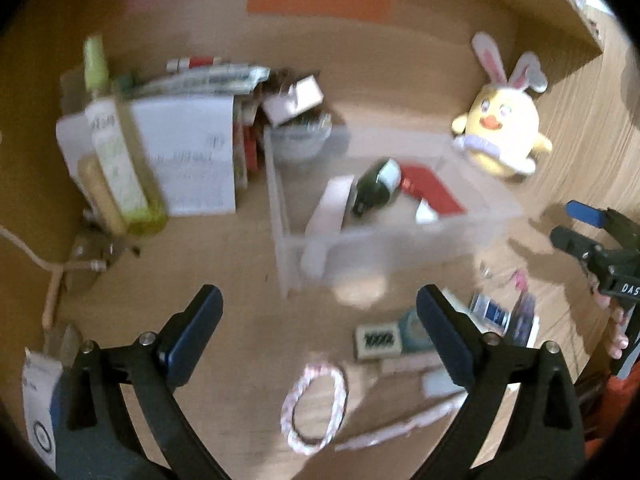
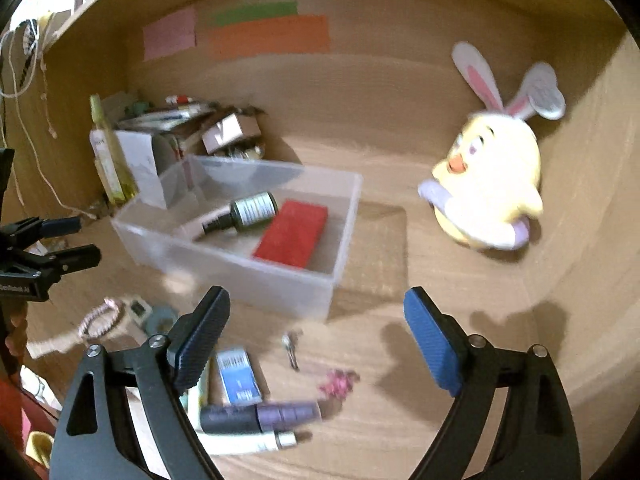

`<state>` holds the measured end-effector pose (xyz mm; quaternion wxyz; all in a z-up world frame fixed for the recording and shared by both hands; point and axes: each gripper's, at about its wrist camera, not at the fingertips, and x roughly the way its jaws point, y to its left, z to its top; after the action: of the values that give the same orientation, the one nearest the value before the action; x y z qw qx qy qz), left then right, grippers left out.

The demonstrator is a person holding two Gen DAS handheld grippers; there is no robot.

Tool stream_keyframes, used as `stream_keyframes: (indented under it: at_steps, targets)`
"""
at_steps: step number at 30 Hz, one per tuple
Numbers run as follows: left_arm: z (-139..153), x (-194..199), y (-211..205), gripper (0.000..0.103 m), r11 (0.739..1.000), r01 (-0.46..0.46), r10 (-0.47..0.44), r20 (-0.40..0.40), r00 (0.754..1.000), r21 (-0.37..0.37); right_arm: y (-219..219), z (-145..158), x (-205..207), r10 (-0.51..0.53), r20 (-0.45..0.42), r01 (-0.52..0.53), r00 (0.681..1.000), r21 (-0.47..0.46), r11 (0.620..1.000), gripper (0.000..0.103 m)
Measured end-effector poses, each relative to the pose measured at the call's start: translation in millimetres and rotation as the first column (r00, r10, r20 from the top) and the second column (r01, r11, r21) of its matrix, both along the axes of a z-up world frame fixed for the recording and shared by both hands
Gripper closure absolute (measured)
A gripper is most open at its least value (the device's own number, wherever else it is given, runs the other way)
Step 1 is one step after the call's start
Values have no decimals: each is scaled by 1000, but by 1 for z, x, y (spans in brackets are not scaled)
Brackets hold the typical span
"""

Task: Organize objects
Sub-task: 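Grasp the braided bracelet with the left tool while the right grasps the pink charm, then drop the bracelet and pink charm into the clear box and open both tools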

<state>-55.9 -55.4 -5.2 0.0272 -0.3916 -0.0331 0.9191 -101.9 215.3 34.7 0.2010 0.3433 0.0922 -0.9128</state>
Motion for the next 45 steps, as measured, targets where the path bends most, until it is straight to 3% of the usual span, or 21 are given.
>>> stream_keyframes:
  at_steps: [9, 13, 16, 21, 23, 27, 29, 36, 45]
  targets:
    - [-40, 14, 3, 6, 1000, -5, 6, 85, 996, -6, 19, -51, 3, -42, 159, 47, 986, -29, 998, 16]
    - [-52, 12, 3, 24, 1000, 5, -7, 128, 992, 14, 15, -59, -6, -28, 187, 31, 982, -13, 999, 18]
    - [-59, 11, 3, 29, 1000, 3, -8, 157, 988, 29, 12, -64, -13, -18, 211, 21, 977, -9, 1000, 19]
    - [-60, 10, 7, 41, 1000, 8, -10, 155, 988, 14, 10, -76, -22, -32, 260, 35, 965, -6, 999, 46]
    - [-60, 10, 9, 49, 1000, 15, -14, 154, 988, -3, 9, -77, -21, -38, 244, 37, 969, 10, 999, 54]
    - [-59, 7, 11, 72, 1000, 22, -21, 151, 988, -7, 8, -78, -19, -35, 216, 29, 976, 33, 999, 79]
    - [-59, 6, 11, 80, 1000, 28, -27, 148, 989, -5, 11, -79, -19, -35, 212, 30, 977, 28, 999, 84]
    - [-52, 9, 8, 83, 1000, 11, -11, 112, 994, 8, 23, -69, -21, -58, 179, 64, 982, -27, 998, 84]
    - [-11, 15, -9, 83, 995, -51, 54, -34, 998, 86, 32, -20, -13, -51, 55, 57, 997, -111, 992, 84]
